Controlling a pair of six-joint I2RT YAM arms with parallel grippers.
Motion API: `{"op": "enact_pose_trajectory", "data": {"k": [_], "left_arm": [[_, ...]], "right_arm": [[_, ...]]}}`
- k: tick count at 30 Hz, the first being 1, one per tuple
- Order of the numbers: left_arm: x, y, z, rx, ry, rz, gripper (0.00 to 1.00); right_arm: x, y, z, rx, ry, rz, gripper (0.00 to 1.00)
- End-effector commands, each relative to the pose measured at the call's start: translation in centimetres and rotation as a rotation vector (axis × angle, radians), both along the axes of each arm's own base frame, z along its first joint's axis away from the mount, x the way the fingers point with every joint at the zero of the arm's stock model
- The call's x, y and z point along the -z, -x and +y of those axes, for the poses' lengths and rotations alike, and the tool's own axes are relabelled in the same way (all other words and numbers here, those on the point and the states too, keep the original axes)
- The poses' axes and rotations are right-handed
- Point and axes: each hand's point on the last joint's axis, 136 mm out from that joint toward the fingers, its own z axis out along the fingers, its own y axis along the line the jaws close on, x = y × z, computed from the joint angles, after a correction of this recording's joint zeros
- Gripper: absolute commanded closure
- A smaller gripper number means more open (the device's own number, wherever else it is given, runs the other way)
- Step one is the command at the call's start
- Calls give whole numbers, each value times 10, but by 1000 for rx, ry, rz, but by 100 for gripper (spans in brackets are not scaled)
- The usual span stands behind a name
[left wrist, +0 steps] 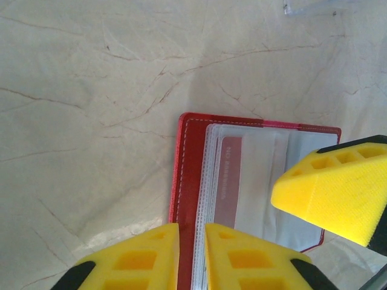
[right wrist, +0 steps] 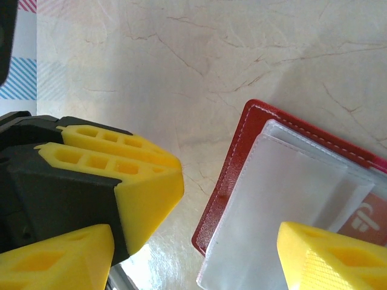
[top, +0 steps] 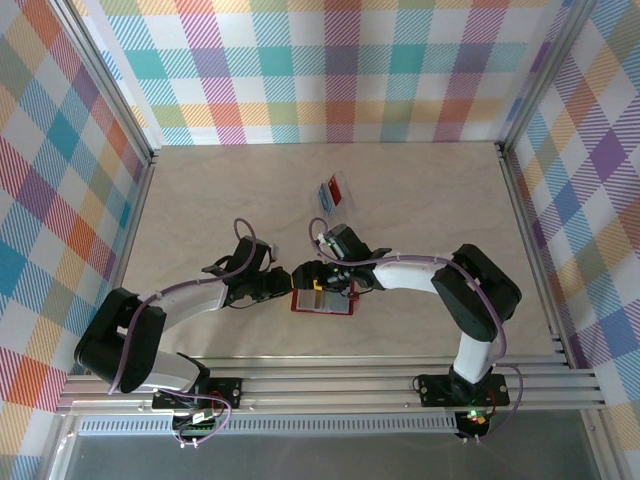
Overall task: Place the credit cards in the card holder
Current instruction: Flip over the card slot in the card holder.
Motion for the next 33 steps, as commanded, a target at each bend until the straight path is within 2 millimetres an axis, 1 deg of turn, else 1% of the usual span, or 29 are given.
{"op": "enact_pose_trajectory", "data": {"k": [1,5,9,14,19,21,24,29,32,33], "left_arm": [[-9,-1,-7,21,57,-23,80],[-11,0,-15,49,100,-25,77],[-11,0,-17,61,108,-27,73],[-5,0,-22,82,107,-12,71],[-1,2,-29,108,110,0,70],[-1,3,-30,117,101,-2,69],[3,3,-29,123,65,-3,69],[14,3,-24,118,-2,16,71],[23,3,-22,114,-26,46,73],[25,3,-22,113,-32,52,74]], "right_arm": [[-8,5,5,-43,-23,-12,27],[-16,6,5,-57,-31,-28,25],[-22,7,4,-65,-39,-30,24],[-39,4,-2,-57,-52,-71,22],[-58,-7,-13,-28,-51,-122,20],[-66,-15,-20,-4,-44,-143,20],[-77,-32,-36,52,-18,-177,20],[-101,-71,-64,154,119,-311,18],[-115,-95,-70,175,175,-368,17],[-116,-102,-72,178,192,-373,17]]}}
